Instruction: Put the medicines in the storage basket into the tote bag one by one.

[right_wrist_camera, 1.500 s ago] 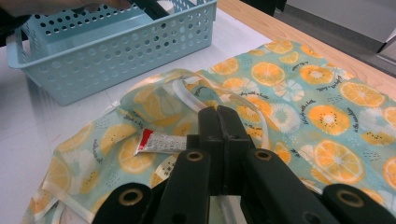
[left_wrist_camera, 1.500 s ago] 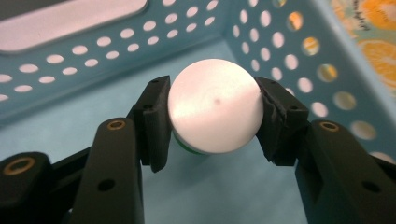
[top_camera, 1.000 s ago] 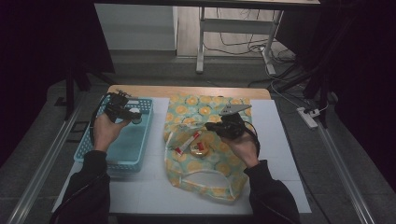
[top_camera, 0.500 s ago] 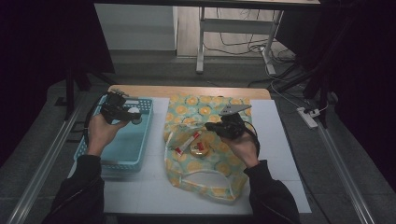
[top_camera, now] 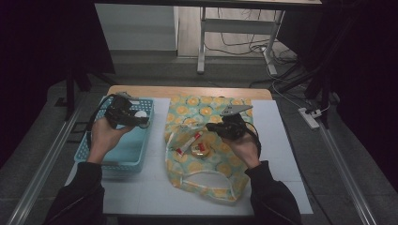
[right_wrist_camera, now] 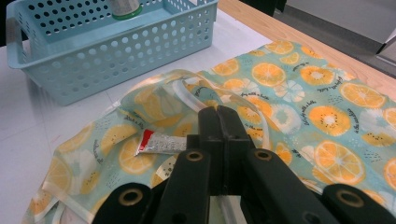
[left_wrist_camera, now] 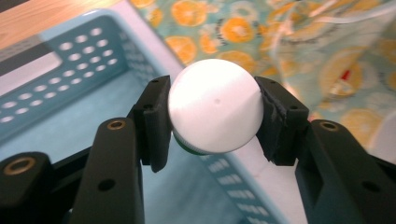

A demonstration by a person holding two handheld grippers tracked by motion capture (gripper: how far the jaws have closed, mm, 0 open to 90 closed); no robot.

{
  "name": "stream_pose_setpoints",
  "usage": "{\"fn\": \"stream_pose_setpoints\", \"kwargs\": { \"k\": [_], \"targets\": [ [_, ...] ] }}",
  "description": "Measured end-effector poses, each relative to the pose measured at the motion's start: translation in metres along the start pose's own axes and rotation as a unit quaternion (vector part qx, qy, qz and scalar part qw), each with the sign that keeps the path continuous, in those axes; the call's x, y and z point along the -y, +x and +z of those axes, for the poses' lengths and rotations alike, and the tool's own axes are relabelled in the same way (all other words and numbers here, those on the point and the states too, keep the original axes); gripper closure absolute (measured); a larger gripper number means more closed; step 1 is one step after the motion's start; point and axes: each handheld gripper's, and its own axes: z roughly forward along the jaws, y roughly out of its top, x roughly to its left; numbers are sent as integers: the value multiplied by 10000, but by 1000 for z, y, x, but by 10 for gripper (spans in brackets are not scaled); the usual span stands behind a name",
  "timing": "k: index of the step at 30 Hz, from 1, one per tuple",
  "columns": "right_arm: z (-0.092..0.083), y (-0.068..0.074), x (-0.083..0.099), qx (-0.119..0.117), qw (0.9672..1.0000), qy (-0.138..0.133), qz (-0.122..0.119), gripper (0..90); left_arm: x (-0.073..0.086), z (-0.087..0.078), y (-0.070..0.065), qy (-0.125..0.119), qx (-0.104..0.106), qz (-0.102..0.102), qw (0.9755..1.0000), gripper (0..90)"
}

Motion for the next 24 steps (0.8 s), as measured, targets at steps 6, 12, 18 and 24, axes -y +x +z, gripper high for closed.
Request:
{"fn": "stream_pose_setpoints", "kwargs": {
  "k": [6,12,18,24],
  "targets": [
    [0,0,0,-1,10000,0,-3,898,-3,1,-16,-11,106,208,9997,505],
    [0,0,0,1,10000,-4,-1,898,-5,6,-31,-17,293,376,9989,504],
    [0,0,0,-3,10000,-10,0,898,-5,15,-47,-17,508,525,9973,504],
    [0,0,0,4,10000,-10,-4,898,-8,24,-62,13,665,702,9953,504]
  ]
}}
